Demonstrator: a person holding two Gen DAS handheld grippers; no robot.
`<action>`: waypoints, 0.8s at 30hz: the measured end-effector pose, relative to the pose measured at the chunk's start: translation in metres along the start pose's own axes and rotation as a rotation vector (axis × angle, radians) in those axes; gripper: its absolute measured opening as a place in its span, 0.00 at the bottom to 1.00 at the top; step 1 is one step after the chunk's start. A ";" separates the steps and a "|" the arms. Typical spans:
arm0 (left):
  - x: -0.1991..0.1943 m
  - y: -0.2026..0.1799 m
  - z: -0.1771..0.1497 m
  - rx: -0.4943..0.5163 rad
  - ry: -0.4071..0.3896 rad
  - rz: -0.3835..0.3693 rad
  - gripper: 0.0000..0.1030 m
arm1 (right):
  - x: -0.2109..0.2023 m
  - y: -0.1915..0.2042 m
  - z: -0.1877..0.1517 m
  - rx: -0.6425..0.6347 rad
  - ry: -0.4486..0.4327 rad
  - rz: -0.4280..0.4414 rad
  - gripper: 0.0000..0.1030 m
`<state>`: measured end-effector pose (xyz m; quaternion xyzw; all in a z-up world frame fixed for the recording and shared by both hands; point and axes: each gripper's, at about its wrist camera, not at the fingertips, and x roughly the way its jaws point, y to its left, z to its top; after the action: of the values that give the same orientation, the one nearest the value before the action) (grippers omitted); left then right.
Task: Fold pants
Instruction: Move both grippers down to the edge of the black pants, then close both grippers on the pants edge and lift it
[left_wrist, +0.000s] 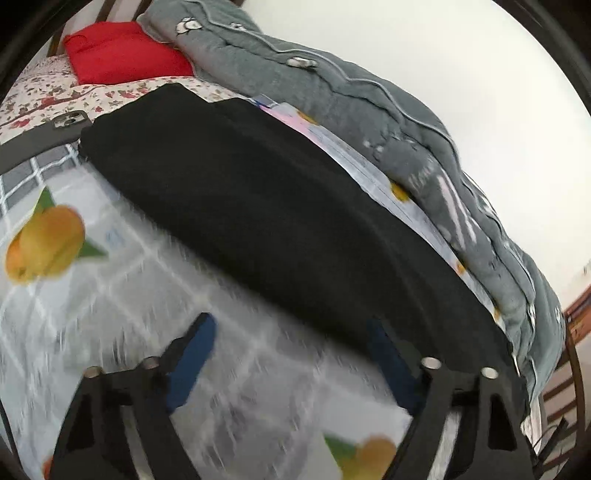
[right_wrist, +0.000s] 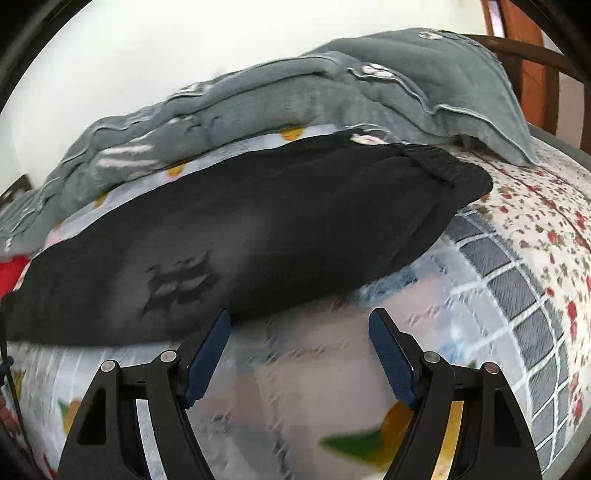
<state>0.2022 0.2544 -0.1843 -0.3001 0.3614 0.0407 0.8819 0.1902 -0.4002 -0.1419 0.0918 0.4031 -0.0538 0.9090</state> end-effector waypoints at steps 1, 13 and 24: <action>0.004 0.004 0.007 -0.016 -0.002 0.005 0.65 | 0.004 0.000 0.004 0.011 0.007 0.004 0.74; 0.013 0.008 0.040 -0.026 -0.004 0.135 0.08 | 0.025 0.008 0.040 0.023 -0.043 -0.012 0.22; 0.003 -0.061 0.095 0.187 -0.214 0.143 0.08 | 0.022 0.036 0.104 -0.038 -0.176 0.014 0.19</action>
<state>0.2807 0.2570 -0.1025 -0.1843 0.2882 0.1013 0.9342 0.2867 -0.3871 -0.0851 0.0721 0.3219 -0.0478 0.9428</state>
